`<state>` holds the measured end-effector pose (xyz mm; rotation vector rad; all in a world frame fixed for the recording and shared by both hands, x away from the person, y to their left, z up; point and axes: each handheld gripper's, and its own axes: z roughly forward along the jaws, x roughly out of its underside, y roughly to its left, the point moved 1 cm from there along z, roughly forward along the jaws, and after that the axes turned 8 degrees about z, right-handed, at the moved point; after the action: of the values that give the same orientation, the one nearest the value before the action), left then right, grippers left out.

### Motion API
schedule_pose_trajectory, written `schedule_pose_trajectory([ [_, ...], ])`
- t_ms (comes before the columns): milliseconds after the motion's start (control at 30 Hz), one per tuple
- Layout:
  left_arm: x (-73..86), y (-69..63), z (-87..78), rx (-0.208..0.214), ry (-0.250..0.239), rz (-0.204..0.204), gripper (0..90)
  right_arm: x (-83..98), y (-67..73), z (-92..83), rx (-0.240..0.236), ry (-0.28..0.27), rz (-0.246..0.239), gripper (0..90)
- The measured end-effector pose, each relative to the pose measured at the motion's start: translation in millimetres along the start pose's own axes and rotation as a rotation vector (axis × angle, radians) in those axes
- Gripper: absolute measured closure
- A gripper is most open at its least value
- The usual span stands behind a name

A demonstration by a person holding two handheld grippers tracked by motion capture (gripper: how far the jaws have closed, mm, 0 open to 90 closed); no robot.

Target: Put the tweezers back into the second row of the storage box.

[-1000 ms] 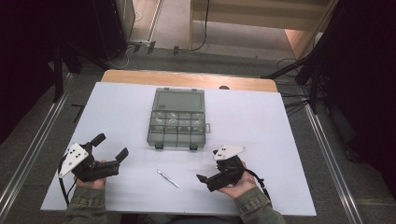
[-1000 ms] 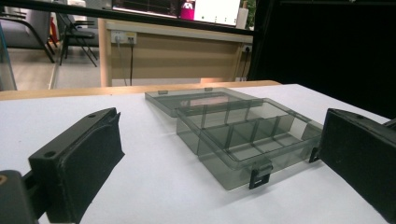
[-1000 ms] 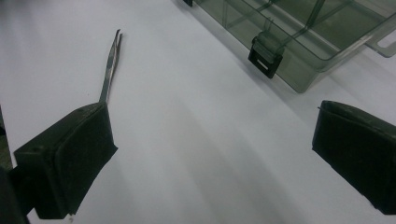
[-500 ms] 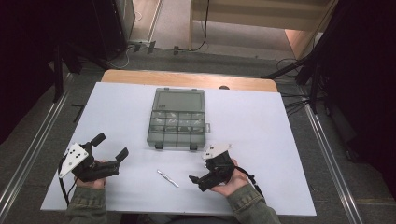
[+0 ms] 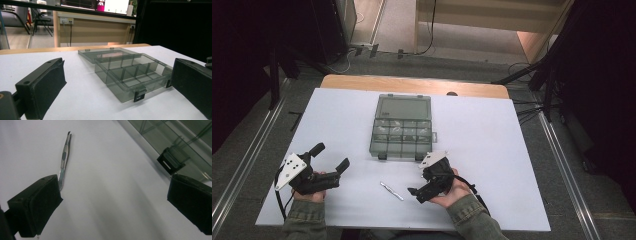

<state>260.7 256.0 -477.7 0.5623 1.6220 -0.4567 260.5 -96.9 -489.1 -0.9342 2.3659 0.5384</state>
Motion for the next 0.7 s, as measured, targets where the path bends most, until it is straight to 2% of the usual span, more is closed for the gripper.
schedule_pose_trajectory([
  [233, 0.0, 0.4, -0.1, 0.0, -0.001, -0.003, 0.0, -12.6, 14.3, 14.9, 0.001, 0.076, -0.057, 0.0],
  [433, 0.1, 0.6, 0.3, 0.002, 0.001, -0.005, 0.0, -22.8, 23.8, 23.1, -0.004, 0.114, -0.076, 0.0],
  [533, 0.1, 0.6, 0.4, 0.003, 0.001, -0.006, 0.0, -29.1, 31.5, 30.8, 0.003, 0.152, -0.098, 0.0],
  [700, 0.2, 0.6, 0.7, 0.004, 0.002, -0.008, 0.0, -34.0, 37.7, 39.9, 0.011, 0.201, -0.108, 0.0],
])
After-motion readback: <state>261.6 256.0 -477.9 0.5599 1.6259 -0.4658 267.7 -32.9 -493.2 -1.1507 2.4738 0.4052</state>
